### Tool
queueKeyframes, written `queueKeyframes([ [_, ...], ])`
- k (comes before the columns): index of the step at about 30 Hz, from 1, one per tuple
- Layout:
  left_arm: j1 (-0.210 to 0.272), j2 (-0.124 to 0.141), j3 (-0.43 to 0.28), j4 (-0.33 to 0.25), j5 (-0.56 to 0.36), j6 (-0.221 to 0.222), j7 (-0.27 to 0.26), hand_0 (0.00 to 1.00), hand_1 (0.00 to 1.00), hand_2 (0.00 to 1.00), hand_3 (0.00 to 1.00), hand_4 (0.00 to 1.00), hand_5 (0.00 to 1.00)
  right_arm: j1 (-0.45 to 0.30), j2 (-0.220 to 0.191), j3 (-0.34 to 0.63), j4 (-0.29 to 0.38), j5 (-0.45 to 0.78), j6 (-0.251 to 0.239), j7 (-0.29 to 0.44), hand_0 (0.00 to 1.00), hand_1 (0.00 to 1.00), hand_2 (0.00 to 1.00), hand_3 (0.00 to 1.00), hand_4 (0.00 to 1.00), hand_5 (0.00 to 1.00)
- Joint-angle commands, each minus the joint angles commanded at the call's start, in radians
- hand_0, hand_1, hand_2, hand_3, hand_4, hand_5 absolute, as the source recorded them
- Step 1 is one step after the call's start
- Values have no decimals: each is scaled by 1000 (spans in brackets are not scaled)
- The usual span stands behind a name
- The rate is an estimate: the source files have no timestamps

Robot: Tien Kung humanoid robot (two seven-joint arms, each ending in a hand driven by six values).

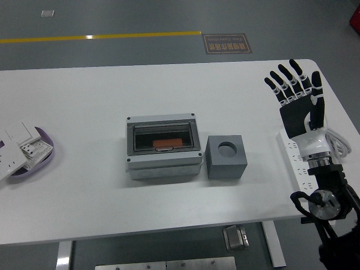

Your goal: Pick up the cylinder from the cube,place it in the box,flap close box

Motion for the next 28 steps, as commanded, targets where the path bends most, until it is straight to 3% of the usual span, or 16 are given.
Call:
queueKeyframes([
  [6,-13,-3,-20,0,17,-16,55,581,542,532,573,636,234,0,5,7,2,-18,-30,16,711,662,691,715,998,940],
  [7,-14,-4,-21,0,18,-16,56,593,580,556,598,661,266,1,5,7,1,-19,-34,19,739,649,678,702,998,934],
  [28,-24,-10,-28,0,8,-14,59,594,581,555,597,655,251,3,5,-10,-25,-29,-62,17,746,639,662,686,998,908],
])
